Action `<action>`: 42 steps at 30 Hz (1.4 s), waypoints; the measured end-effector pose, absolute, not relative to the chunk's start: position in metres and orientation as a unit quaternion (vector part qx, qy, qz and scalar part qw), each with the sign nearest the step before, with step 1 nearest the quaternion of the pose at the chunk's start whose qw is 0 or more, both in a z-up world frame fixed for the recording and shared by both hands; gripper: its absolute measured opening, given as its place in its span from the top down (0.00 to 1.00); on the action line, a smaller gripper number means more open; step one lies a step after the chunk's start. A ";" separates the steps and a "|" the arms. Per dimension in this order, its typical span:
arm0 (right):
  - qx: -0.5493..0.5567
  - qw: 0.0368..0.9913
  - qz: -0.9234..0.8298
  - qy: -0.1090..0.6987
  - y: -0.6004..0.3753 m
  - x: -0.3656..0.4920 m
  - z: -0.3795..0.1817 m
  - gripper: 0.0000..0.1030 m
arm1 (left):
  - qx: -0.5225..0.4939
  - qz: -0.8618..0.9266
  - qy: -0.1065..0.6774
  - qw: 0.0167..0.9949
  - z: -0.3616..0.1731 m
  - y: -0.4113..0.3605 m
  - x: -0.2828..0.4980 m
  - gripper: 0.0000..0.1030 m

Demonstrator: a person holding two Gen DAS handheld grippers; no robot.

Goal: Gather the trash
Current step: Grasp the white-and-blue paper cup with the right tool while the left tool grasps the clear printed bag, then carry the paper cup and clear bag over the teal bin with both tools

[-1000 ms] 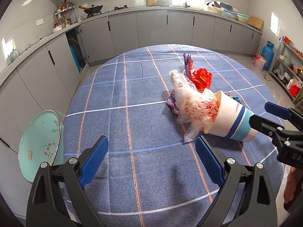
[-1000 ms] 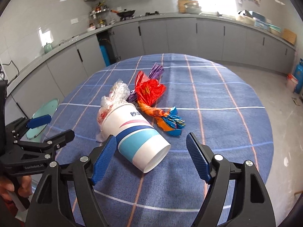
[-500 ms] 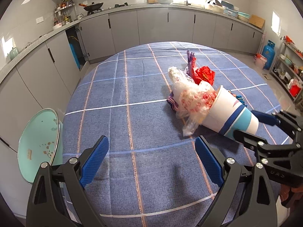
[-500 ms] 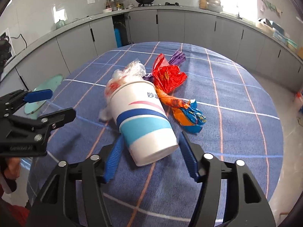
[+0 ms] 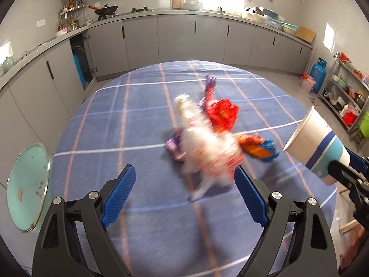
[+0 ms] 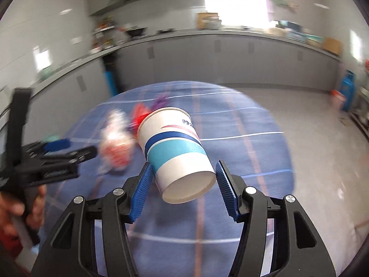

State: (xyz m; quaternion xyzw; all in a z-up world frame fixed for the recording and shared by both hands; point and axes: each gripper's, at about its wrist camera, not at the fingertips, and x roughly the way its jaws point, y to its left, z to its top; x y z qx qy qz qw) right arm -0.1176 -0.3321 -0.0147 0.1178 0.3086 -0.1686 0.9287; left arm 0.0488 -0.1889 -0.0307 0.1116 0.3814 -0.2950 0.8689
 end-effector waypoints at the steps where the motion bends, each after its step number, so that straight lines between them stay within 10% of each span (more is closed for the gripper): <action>1: 0.130 0.924 -0.185 0.307 -0.339 -0.115 -0.017 0.45 | 0.110 -0.298 0.382 0.868 -0.031 -0.197 0.049 0.17; 6: 0.156 0.915 -0.218 0.301 -0.358 -0.103 -0.027 0.45 | 0.120 -0.287 0.388 0.867 -0.043 -0.231 0.053 0.19; 17: 0.162 0.913 -0.227 0.298 -0.361 -0.101 -0.029 0.45 | 0.123 -0.284 0.397 0.864 -0.058 -0.235 0.063 0.62; 42: 0.117 0.962 -0.031 0.244 -0.145 0.002 0.026 0.45 | 0.104 -0.108 0.329 0.932 0.002 0.013 0.063 0.63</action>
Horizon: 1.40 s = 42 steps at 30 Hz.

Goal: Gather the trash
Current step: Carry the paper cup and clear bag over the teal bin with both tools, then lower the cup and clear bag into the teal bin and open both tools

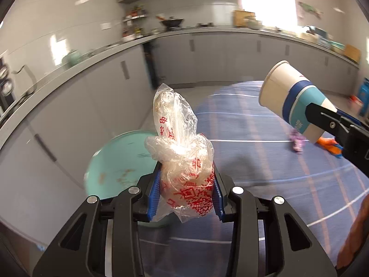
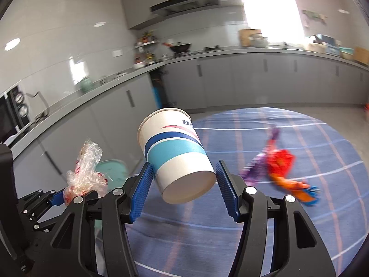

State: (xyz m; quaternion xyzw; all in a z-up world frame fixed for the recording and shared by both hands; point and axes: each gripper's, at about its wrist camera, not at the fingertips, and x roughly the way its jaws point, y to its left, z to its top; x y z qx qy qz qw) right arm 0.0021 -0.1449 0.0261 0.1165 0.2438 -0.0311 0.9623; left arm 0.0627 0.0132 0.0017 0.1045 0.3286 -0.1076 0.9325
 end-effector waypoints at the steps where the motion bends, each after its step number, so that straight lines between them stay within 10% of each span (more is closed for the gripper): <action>1: 0.112 0.963 -0.021 0.246 -0.133 0.010 0.027 0.45 | 0.100 -0.099 0.330 0.934 0.001 0.022 0.065 0.63; 42: 0.023 0.925 0.074 0.371 0.017 0.143 -0.044 0.45 | 0.007 -0.009 0.409 0.912 -0.069 0.144 0.165 0.63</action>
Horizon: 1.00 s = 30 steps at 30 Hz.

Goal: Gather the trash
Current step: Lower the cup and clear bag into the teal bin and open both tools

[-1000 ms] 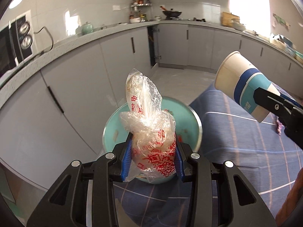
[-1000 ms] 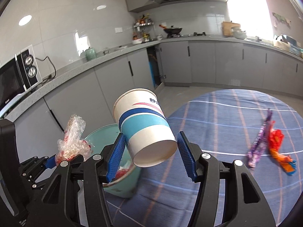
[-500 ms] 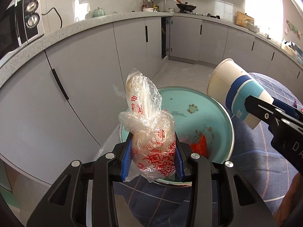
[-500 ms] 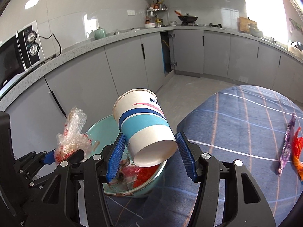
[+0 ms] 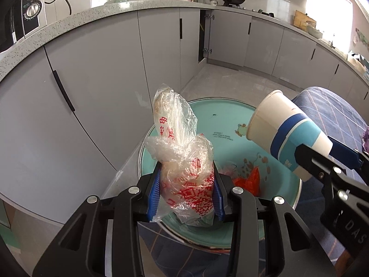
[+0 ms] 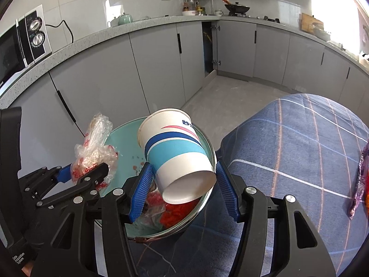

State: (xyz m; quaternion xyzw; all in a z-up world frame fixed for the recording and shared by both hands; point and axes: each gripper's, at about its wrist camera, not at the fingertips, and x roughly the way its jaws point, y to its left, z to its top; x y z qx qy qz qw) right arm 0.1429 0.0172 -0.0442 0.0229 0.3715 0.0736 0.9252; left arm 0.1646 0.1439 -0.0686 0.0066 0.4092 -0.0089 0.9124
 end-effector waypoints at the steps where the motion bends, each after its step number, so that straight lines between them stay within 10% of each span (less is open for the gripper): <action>1: 0.025 0.924 0.074 0.374 0.017 0.144 -0.045 0.45 | 0.007 -0.009 0.410 0.912 -0.069 0.143 0.166 0.63; 26: 0.092 0.925 0.059 0.363 -0.019 0.138 -0.036 0.41 | 0.024 -0.014 0.430 0.902 -0.086 0.135 0.180 0.62; 30: 0.088 0.937 0.037 0.336 -0.029 0.124 -0.026 0.41 | 0.039 -0.014 0.436 0.899 -0.094 0.123 0.185 0.50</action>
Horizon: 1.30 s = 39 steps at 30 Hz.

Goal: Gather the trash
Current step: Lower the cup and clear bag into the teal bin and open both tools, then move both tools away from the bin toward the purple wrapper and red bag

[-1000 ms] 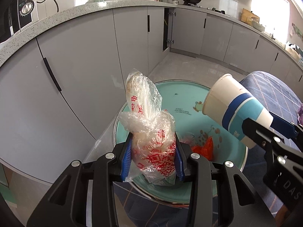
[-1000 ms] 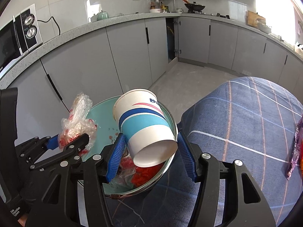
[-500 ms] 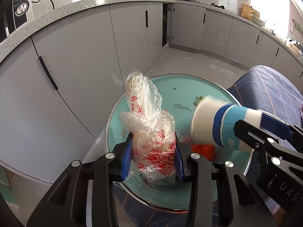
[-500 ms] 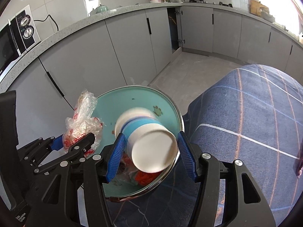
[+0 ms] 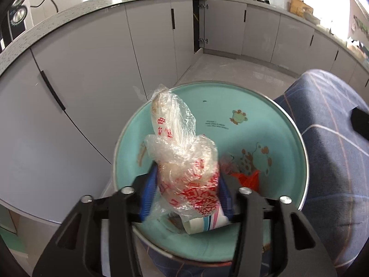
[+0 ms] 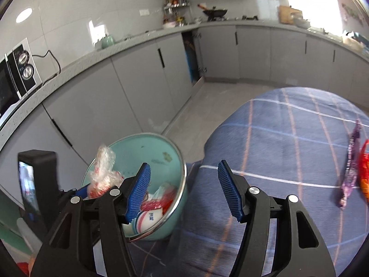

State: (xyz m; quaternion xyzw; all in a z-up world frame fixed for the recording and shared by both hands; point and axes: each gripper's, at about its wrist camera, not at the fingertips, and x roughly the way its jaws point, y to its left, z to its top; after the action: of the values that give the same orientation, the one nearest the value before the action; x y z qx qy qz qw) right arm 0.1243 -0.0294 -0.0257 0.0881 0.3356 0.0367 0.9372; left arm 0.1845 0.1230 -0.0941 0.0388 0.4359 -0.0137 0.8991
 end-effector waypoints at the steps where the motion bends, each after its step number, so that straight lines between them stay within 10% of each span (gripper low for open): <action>1: 0.089 0.938 0.034 0.333 -0.032 0.122 -0.025 0.41 | 0.044 -0.014 0.438 0.898 -0.096 0.120 0.186 0.50; 7: 0.094 0.937 0.034 0.336 -0.032 0.117 -0.027 0.41 | 0.059 -0.009 0.433 0.900 -0.093 0.113 0.179 0.31; 17: 0.091 0.942 0.031 0.322 -0.034 0.101 -0.018 0.39 | 0.057 0.002 0.419 0.906 -0.079 0.116 0.168 0.27; 26: 0.094 0.953 0.007 0.288 -0.035 0.084 -0.010 0.13 | 0.051 0.013 0.405 0.913 -0.067 0.124 0.154 0.15; 39: 0.030 0.946 0.022 0.321 -0.012 0.078 -0.010 0.12 | 0.021 0.033 0.401 0.915 -0.061 0.143 0.133 0.05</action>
State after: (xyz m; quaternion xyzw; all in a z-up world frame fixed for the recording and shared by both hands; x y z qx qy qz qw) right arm 0.0784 -0.0120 -0.0102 0.0297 0.3211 0.0223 0.9463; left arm 0.1325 0.1434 -0.0611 0.0208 0.4013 0.0329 0.9151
